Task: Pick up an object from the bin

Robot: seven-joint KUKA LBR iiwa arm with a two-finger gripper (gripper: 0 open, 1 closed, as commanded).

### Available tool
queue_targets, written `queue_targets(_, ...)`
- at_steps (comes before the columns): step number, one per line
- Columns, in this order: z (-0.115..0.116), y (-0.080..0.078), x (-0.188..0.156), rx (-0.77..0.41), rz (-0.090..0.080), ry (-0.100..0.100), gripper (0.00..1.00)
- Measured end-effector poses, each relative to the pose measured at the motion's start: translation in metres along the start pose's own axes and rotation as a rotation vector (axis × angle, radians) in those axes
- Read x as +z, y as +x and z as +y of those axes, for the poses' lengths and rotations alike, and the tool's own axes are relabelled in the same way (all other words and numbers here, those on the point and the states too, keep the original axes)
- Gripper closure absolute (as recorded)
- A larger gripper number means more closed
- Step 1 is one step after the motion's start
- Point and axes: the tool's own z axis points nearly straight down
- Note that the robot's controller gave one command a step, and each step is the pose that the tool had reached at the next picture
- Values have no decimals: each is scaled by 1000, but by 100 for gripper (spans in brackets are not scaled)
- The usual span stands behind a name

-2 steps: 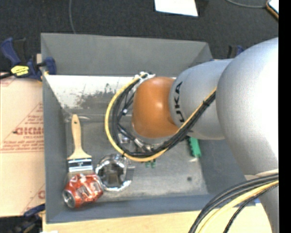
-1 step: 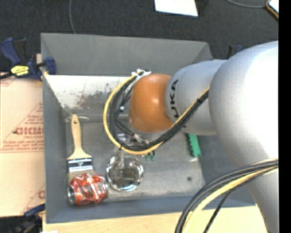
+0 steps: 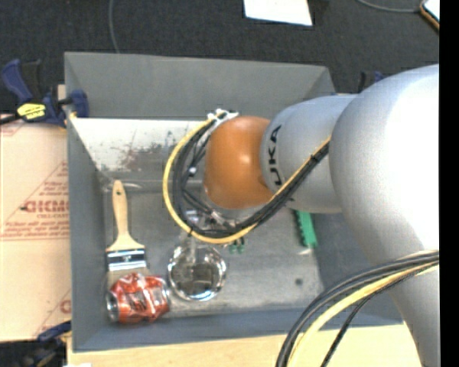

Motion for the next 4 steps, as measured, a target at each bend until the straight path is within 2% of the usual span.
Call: queue_targets(4,0,0,0,-1,0,0,100)
